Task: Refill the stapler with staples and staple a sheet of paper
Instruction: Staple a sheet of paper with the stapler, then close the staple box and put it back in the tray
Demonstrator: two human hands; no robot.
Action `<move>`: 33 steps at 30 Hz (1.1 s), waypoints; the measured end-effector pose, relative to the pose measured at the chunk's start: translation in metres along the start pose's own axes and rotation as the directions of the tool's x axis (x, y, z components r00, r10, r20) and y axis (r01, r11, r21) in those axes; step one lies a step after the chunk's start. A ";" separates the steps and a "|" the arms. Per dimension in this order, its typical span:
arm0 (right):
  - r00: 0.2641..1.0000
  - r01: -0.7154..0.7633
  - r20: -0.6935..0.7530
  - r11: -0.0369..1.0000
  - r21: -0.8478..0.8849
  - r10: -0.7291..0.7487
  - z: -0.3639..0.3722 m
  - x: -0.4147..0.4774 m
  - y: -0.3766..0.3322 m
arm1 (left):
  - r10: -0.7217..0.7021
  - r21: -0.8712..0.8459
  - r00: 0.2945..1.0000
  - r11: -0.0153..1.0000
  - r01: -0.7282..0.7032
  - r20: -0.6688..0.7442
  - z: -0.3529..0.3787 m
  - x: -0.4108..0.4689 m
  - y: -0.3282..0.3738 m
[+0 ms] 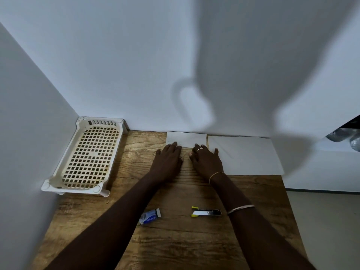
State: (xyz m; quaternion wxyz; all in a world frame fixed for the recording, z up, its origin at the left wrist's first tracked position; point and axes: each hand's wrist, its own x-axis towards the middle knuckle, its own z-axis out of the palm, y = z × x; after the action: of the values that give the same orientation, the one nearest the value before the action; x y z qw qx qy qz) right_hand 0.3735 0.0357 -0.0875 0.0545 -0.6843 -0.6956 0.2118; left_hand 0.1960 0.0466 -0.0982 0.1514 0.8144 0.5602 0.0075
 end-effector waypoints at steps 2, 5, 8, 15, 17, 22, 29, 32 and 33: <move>1.000 0.021 -0.021 1.000 -0.022 -0.022 -0.002 -0.002 -0.001 | 0.013 -0.044 1.000 0.999 -0.014 -0.018 -0.003 -0.003 0.000; 0.993 0.060 -0.101 0.998 -0.023 -0.062 -0.007 -0.011 -0.003 | 0.044 -0.112 0.994 0.992 -0.056 -0.101 -0.010 -0.013 -0.002; 0.979 0.077 -0.194 0.995 0.056 -0.065 -0.012 -0.033 -0.010 | 0.029 -0.206 0.985 0.976 -0.064 -0.168 -0.018 -0.038 -0.003; 0.979 0.112 -0.190 0.976 0.187 -0.076 0.011 -0.128 -0.045 | 0.032 -0.385 0.995 0.920 -0.068 -0.098 -0.018 -0.143 -0.023; 0.978 0.158 -0.170 0.965 0.209 -0.124 0.025 -0.153 -0.055 | 0.049 -0.385 0.996 0.920 -0.075 -0.078 -0.013 -0.172 -0.029; 0.991 0.117 -0.099 0.951 0.285 -0.092 0.059 -0.182 -0.080 | 0.024 -0.261 1.000 0.965 -0.021 0.010 0.006 -0.203 -0.039; 0.988 -0.063 -0.104 0.906 0.419 0.116 0.078 -0.180 -0.098 | 0.014 -0.234 1.000 0.972 -0.018 -0.020 0.020 -0.207 -0.042; 0.987 -0.078 -0.097 0.902 0.426 0.131 0.078 -0.176 -0.105 | 0.017 -0.257 0.998 0.966 -0.033 -0.062 0.021 -0.210 -0.039; 0.988 -0.085 -0.084 0.900 0.427 0.133 0.078 -0.176 -0.107 | 0.013 -0.268 0.997 0.963 -0.033 -0.077 0.021 -0.212 -0.037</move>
State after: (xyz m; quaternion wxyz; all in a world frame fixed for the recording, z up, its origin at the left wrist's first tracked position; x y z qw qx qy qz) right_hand 0.2554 -0.1497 -0.0805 0.2277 -0.7051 -0.5897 0.3215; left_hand 0.0872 -0.1401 -0.0947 0.2394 0.7920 0.5496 0.1155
